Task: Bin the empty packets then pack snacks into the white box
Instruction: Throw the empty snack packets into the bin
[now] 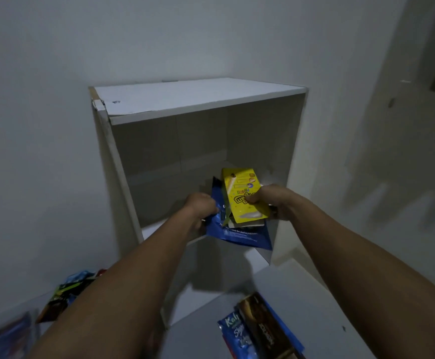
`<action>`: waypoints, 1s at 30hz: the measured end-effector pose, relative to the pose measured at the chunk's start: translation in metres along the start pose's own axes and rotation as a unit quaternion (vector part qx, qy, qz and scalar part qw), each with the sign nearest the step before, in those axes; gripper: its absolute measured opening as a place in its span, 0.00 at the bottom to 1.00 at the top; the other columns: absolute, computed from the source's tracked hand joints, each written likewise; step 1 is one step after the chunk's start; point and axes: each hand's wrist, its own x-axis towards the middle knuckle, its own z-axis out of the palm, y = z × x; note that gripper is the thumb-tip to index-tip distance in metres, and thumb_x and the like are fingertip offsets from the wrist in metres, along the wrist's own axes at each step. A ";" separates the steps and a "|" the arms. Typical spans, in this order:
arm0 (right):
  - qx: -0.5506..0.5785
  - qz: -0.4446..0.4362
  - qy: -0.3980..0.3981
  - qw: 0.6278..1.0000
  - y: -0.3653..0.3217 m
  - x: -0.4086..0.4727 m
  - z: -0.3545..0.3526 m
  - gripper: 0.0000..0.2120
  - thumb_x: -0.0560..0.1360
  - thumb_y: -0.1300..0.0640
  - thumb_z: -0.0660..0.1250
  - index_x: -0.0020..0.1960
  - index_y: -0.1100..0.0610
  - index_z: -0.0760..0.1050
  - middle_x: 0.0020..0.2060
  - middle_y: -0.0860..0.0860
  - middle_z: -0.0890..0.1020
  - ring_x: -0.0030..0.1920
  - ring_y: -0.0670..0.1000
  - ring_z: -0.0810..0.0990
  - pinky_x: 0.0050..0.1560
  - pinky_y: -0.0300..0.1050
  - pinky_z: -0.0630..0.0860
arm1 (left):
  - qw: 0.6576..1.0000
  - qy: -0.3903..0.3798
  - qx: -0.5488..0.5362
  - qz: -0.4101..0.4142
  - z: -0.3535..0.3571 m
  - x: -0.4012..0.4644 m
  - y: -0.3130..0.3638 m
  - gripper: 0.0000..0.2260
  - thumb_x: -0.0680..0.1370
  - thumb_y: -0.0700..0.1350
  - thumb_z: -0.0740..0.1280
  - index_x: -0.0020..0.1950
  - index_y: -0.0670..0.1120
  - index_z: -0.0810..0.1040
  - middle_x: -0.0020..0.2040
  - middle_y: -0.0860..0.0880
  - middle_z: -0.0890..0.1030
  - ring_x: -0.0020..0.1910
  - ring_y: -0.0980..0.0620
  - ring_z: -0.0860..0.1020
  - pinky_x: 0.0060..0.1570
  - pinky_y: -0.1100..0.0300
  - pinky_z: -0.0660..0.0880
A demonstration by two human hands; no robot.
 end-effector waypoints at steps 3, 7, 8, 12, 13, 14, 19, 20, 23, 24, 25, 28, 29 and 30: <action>-0.005 0.001 0.025 1.000 0.014 -0.022 -0.034 0.07 0.70 0.61 0.73 0.46 0.57 0.77 0.38 0.54 0.84 0.33 0.54 0.82 0.29 0.39 0.74 | 1.000 -0.007 -0.001 0.017 0.018 -0.021 0.010 0.08 0.74 0.28 0.64 0.41 0.40 0.75 0.36 0.44 0.76 0.31 0.51 0.75 0.24 0.61 0.74; -0.017 -0.002 0.068 0.998 0.042 -0.057 -0.080 0.07 0.68 0.61 0.72 0.44 0.59 0.75 0.31 0.55 0.82 0.28 0.56 0.80 0.33 0.43 0.74 | 0.999 -0.028 0.041 0.014 0.047 -0.050 0.019 0.05 0.75 0.30 0.64 0.45 0.39 0.75 0.39 0.42 0.78 0.33 0.48 0.77 0.22 0.59 0.75; -0.020 0.002 0.084 0.996 0.054 -0.068 -0.094 0.08 0.67 0.61 0.72 0.45 0.60 0.76 0.33 0.56 0.82 0.28 0.57 0.80 0.33 0.44 0.74 | 0.997 -0.032 0.064 0.021 0.059 -0.060 0.020 0.05 0.74 0.30 0.65 0.45 0.38 0.75 0.38 0.43 0.77 0.32 0.48 0.77 0.19 0.61 0.74; -0.039 0.039 0.141 0.989 0.113 -0.109 -0.148 0.09 0.67 0.60 0.71 0.44 0.61 0.75 0.35 0.58 0.79 0.28 0.56 0.78 0.28 0.41 0.74 | 0.992 -0.073 0.104 0.024 0.121 -0.100 0.013 0.05 0.74 0.29 0.64 0.48 0.36 0.76 0.38 0.42 0.77 0.31 0.47 0.76 0.18 0.59 0.75; -0.044 0.051 0.152 0.986 0.130 -0.119 -0.160 0.08 0.67 0.60 0.71 0.43 0.61 0.75 0.34 0.57 0.79 0.27 0.56 0.77 0.26 0.40 0.73 | 0.989 -0.090 0.115 0.021 0.139 -0.109 0.008 0.05 0.75 0.29 0.64 0.48 0.36 0.75 0.38 0.42 0.77 0.31 0.47 0.76 0.19 0.58 0.75; -0.046 0.063 0.160 0.984 0.148 -0.128 -0.171 0.08 0.66 0.61 0.71 0.43 0.62 0.75 0.33 0.57 0.78 0.27 0.56 0.77 0.24 0.39 0.72 | 0.986 -0.105 0.126 0.019 0.157 -0.117 0.002 0.04 0.75 0.29 0.64 0.47 0.36 0.75 0.39 0.42 0.77 0.33 0.46 0.77 0.21 0.56 0.75; -0.037 0.127 0.183 0.974 0.247 -0.164 -0.212 0.10 0.65 0.64 0.75 0.42 0.63 0.76 0.30 0.57 0.75 0.23 0.54 0.74 0.19 0.36 0.70 | 0.973 -0.146 0.179 0.002 0.242 -0.142 -0.050 0.07 0.75 0.32 0.63 0.38 0.38 0.71 0.38 0.40 0.77 0.35 0.43 0.77 0.27 0.51 0.77; -0.037 0.140 0.183 0.972 0.268 -0.169 -0.217 0.10 0.64 0.65 0.75 0.40 0.63 0.75 0.29 0.58 0.74 0.22 0.54 0.74 0.19 0.36 0.70 | 0.968 -0.152 0.198 0.004 0.258 -0.145 -0.063 0.06 0.74 0.33 0.64 0.38 0.38 0.72 0.38 0.39 0.77 0.37 0.41 0.78 0.31 0.47 0.80; -0.040 0.175 0.184 0.966 0.331 -0.181 -0.228 0.11 0.61 0.67 0.78 0.35 0.64 0.75 0.30 0.59 0.74 0.25 0.56 0.76 0.22 0.43 0.74 | 0.952 -0.167 0.256 0.010 0.301 -0.154 -0.105 0.09 0.71 0.34 0.65 0.33 0.40 0.69 0.34 0.41 0.74 0.37 0.44 0.74 0.37 0.48 0.78; -0.045 0.190 0.188 0.963 0.353 -0.184 -0.229 0.13 0.60 0.67 0.79 0.33 0.63 0.74 0.30 0.59 0.74 0.27 0.57 0.76 0.25 0.45 0.76 | 0.947 -0.174 0.271 0.011 0.313 -0.157 -0.120 0.12 0.71 0.34 0.65 0.30 0.41 0.67 0.31 0.44 0.72 0.37 0.44 0.73 0.34 0.52 0.74; -0.051 0.205 0.191 0.959 0.374 -0.185 -0.228 0.14 0.59 0.66 0.79 0.31 0.62 0.73 0.29 0.59 0.74 0.28 0.57 0.77 0.27 0.47 0.77 | 0.943 -0.183 0.278 0.003 0.324 -0.161 -0.135 0.13 0.71 0.34 0.65 0.28 0.42 0.66 0.30 0.45 0.70 0.37 0.45 0.72 0.32 0.56 0.70; -0.077 0.241 0.196 0.947 0.437 -0.183 -0.223 0.18 0.55 0.61 0.80 0.27 0.58 0.69 0.27 0.57 0.71 0.29 0.56 0.74 0.32 0.51 0.75 | 0.929 -0.217 0.298 -0.012 0.355 -0.167 -0.178 0.06 0.72 0.35 0.65 0.35 0.39 0.73 0.37 0.42 0.76 0.40 0.43 0.75 0.35 0.57 0.70; -0.085 0.253 0.197 0.943 0.454 -0.183 -0.219 0.18 0.55 0.59 0.80 0.27 0.58 0.69 0.27 0.57 0.71 0.30 0.56 0.75 0.32 0.52 0.76 | 0.926 -0.222 0.305 -0.012 0.363 -0.167 -0.192 0.04 0.72 0.36 0.66 0.37 0.39 0.74 0.40 0.40 0.78 0.41 0.42 0.77 0.37 0.56 0.72; -0.092 0.261 0.200 0.940 0.470 -0.183 -0.214 0.17 0.56 0.58 0.79 0.28 0.58 0.69 0.27 0.57 0.72 0.31 0.57 0.76 0.33 0.54 0.78 | 0.923 -0.225 0.313 -0.012 0.372 -0.166 -0.207 0.04 0.72 0.37 0.66 0.38 0.39 0.74 0.43 0.39 0.80 0.43 0.42 0.79 0.39 0.55 0.74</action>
